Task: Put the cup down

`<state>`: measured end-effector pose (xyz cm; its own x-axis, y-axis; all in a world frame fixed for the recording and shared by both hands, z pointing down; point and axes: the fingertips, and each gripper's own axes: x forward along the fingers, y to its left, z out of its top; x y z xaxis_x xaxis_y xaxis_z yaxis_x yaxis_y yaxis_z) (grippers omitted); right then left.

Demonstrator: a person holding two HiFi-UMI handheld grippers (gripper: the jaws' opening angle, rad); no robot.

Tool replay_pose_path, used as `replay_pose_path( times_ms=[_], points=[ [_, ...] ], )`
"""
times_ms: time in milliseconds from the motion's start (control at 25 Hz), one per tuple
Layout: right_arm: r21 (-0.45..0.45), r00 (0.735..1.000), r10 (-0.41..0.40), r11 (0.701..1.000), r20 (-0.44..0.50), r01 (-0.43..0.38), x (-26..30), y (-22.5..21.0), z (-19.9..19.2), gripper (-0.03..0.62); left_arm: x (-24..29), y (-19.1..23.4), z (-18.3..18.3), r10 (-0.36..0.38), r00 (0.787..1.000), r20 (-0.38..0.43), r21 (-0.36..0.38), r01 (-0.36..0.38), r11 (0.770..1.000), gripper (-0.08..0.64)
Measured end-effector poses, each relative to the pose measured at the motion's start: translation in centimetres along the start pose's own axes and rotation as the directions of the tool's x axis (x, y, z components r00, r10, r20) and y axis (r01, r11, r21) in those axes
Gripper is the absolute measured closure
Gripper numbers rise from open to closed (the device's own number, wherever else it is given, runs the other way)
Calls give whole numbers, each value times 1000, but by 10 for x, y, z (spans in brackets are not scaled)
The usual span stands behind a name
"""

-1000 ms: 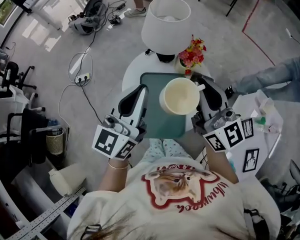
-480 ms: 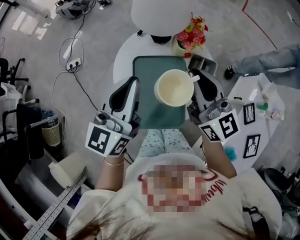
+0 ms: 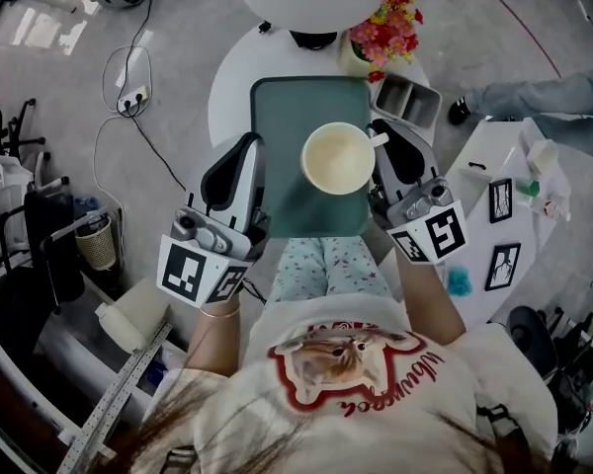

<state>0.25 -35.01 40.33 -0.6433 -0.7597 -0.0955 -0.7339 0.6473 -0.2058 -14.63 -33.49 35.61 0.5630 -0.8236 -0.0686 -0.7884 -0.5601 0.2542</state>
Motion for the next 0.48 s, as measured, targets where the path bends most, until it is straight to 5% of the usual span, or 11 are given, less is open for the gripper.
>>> replay_pose_path(
  times_ms=[480],
  points=[
    [-19,999,4,1000,-49,-5,-2,-3,-54,543,-18,7,-37,14,999,-44,-3,-14,1000,546]
  ],
)
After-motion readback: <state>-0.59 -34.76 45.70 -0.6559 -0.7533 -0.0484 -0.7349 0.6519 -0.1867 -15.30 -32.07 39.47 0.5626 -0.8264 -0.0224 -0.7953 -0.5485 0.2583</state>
